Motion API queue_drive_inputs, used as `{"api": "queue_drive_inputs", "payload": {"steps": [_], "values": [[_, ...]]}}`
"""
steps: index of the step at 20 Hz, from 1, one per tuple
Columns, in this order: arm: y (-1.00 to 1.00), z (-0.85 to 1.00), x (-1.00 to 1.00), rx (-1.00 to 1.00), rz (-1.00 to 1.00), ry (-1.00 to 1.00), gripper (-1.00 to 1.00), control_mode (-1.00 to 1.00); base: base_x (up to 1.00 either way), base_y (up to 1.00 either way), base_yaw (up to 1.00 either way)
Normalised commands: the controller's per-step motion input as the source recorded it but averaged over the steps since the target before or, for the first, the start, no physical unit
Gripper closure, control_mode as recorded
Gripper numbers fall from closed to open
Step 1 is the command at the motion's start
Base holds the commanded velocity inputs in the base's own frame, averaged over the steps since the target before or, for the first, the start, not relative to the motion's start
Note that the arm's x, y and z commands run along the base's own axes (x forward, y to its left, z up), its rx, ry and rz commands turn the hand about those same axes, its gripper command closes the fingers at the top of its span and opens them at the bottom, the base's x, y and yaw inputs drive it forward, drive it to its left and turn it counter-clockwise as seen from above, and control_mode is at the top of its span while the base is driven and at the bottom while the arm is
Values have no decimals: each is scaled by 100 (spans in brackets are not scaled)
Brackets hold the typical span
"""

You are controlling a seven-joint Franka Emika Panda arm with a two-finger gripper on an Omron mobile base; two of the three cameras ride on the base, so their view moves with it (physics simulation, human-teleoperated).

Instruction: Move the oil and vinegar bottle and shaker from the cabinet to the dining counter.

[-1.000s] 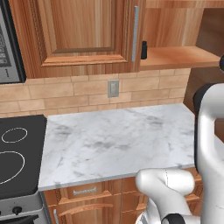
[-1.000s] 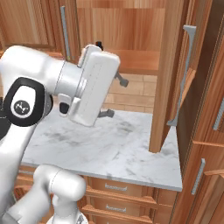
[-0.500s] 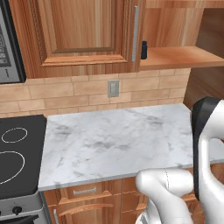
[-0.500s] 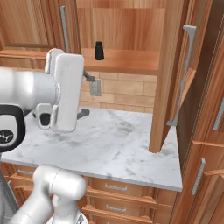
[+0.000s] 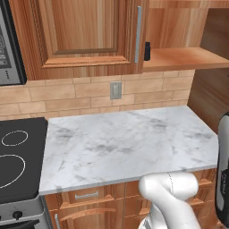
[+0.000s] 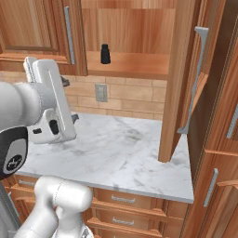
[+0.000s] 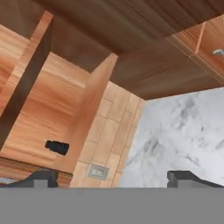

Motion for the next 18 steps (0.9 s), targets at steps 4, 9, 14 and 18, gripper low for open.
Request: {"api": "queue_drive_inputs", "payload": {"steps": [4, 9, 14, 18], "values": [[46, 14, 3, -13, 50, 18, -100, -100, 0, 0, 0], [42, 13, 19, -15, 41, 8, -100, -100, 0, 0, 0], [42, 5, 44, -20, 26, 0, -100, -100, 0, 0, 0], [42, 7, 55, -23, 16, 0, -100, -100, 0, 0, 0]]}}
